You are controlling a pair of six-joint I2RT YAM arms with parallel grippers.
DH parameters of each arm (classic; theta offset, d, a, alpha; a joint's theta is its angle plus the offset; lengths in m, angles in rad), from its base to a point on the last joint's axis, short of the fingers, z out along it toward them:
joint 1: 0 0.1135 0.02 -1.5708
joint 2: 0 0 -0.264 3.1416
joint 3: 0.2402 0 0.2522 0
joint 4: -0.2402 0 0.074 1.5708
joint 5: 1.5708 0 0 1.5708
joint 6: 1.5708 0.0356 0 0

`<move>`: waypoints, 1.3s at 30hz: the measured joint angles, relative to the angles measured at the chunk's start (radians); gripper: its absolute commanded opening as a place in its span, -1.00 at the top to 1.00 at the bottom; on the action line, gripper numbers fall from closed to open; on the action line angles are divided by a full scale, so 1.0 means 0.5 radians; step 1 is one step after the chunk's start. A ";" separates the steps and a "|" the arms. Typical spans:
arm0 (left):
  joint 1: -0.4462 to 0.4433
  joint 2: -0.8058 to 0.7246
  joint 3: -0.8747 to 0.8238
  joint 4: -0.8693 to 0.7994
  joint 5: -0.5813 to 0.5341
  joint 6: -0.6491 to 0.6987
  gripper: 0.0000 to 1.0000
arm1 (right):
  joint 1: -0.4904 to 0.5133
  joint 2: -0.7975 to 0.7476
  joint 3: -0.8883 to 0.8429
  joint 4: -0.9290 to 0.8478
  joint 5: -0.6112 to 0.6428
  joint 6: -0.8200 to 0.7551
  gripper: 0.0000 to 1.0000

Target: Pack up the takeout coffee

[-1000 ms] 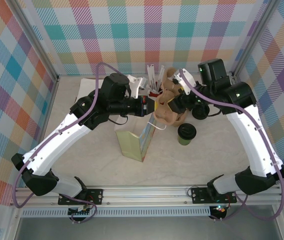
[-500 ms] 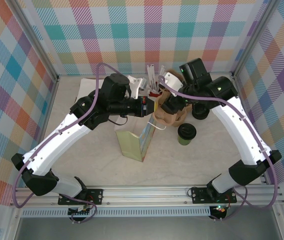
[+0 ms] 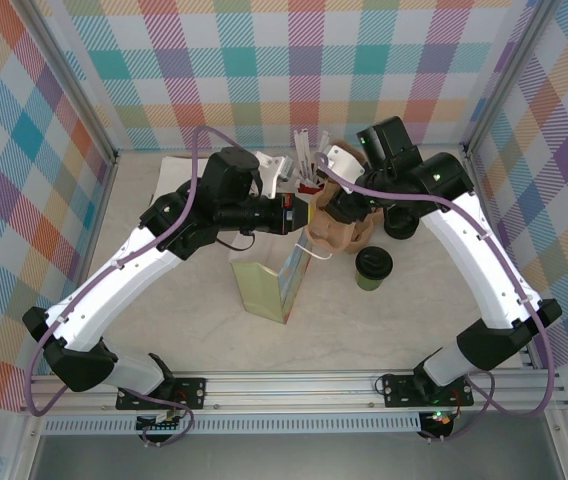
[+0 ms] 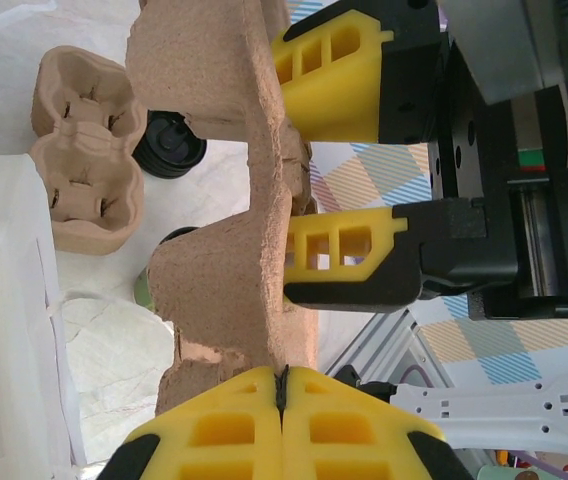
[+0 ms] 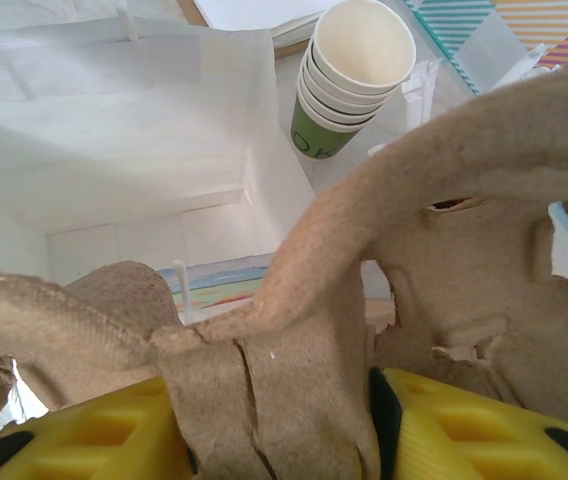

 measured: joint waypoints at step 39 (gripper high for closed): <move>0.716 -0.791 -0.645 -0.360 -0.111 -0.081 -0.45 | 0.005 0.188 0.195 0.192 -0.778 0.623 0.22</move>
